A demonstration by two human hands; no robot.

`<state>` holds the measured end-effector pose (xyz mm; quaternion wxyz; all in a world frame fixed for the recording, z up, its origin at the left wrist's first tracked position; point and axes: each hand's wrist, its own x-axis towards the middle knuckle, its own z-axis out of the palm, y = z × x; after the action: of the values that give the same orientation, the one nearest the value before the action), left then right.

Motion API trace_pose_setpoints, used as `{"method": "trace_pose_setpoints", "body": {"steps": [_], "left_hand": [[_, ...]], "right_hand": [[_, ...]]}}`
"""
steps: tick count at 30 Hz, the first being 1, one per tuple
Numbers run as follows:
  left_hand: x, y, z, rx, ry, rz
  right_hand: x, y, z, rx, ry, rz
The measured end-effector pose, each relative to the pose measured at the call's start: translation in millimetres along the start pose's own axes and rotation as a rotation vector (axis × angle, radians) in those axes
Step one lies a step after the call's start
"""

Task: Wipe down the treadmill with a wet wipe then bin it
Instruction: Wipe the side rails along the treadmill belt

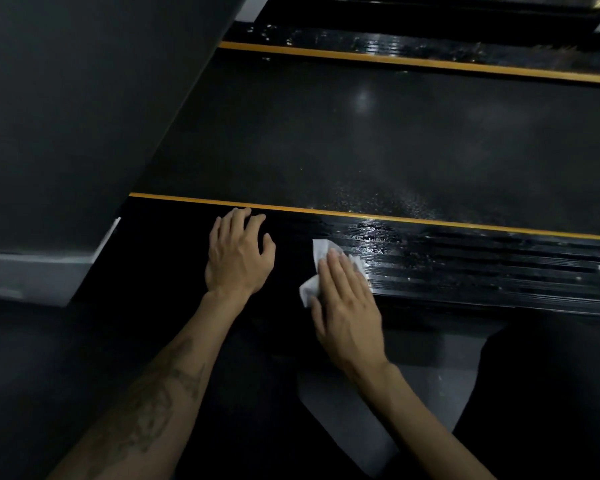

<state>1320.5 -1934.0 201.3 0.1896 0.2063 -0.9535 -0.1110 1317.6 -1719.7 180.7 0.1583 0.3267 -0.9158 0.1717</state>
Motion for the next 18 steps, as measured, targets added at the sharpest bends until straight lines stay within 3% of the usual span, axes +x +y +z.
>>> {"method": "trace_pose_setpoints", "body": {"steps": [3,7,14,18], "left_hand": [[1.0,-1.5,-0.8,-0.023,0.017,0.037],[1.0,-2.2,-1.8,-0.054,-0.006,0.144],[-0.3,-5.1,-2.5,-0.066,-0.073,0.191],[1.1,-5.9,-4.4,-0.094,-0.084,0.171]], "right_hand": [[4.7,-14.8,3.3,0.041,-0.035,-0.037],[-14.4,14.2,-10.0,0.036,-0.046,-0.123],[12.5,3.8,2.5,0.026,-0.104,0.042],[1.1,5.3,-2.6,0.05,-0.087,-0.087]]}}
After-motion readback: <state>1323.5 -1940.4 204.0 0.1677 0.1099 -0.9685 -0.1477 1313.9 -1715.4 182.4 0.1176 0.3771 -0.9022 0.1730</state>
